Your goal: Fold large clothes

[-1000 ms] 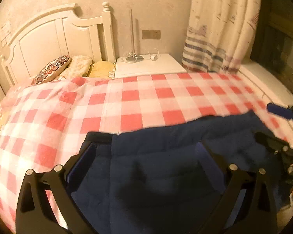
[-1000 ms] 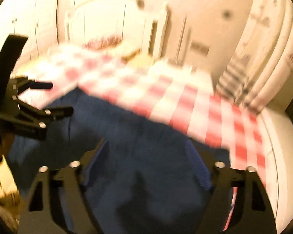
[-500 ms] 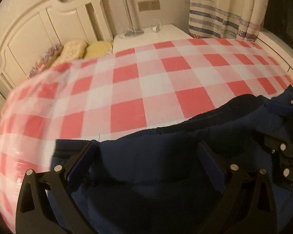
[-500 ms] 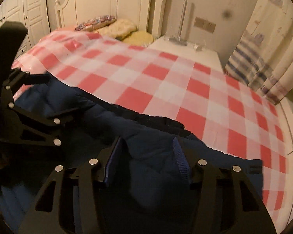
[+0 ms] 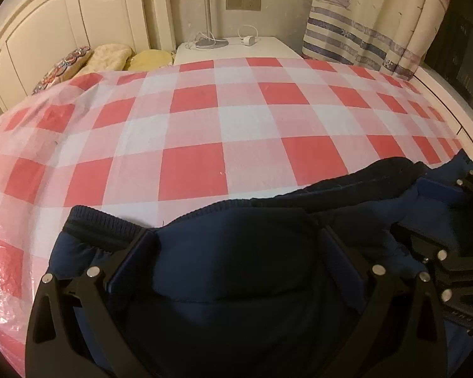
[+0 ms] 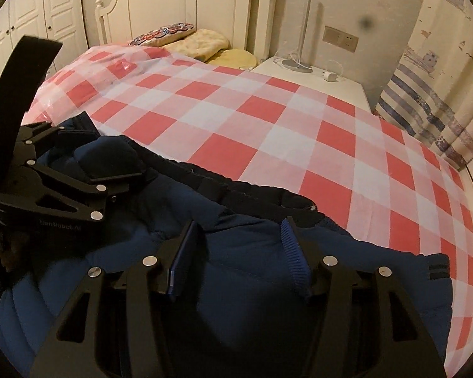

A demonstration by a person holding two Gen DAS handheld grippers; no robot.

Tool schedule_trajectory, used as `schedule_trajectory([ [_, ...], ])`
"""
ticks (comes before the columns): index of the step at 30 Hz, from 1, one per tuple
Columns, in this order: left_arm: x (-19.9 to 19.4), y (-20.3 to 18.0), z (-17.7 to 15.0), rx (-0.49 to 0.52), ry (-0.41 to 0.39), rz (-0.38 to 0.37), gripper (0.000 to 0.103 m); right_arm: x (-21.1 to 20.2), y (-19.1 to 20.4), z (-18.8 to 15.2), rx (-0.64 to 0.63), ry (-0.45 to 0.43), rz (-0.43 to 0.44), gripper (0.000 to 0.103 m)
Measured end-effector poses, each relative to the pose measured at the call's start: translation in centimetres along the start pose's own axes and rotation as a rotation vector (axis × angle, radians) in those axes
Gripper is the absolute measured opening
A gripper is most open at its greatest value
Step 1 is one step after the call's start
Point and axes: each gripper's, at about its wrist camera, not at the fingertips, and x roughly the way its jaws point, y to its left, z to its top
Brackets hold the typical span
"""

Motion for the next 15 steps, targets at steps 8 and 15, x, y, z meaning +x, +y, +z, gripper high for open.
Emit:
schedule_trajectory([
  [8,-0.1,-0.6,0.0,0.028,-0.016,0.047,0.101,0.5,1.2,0.0,-0.057,0.007,-0.075,0.056],
  [15,-1.4,0.1,1.2,0.042,0.048,0.041,0.101,-0.1,-0.2,0.7,-0.031,0.035,0.012,0.057],
])
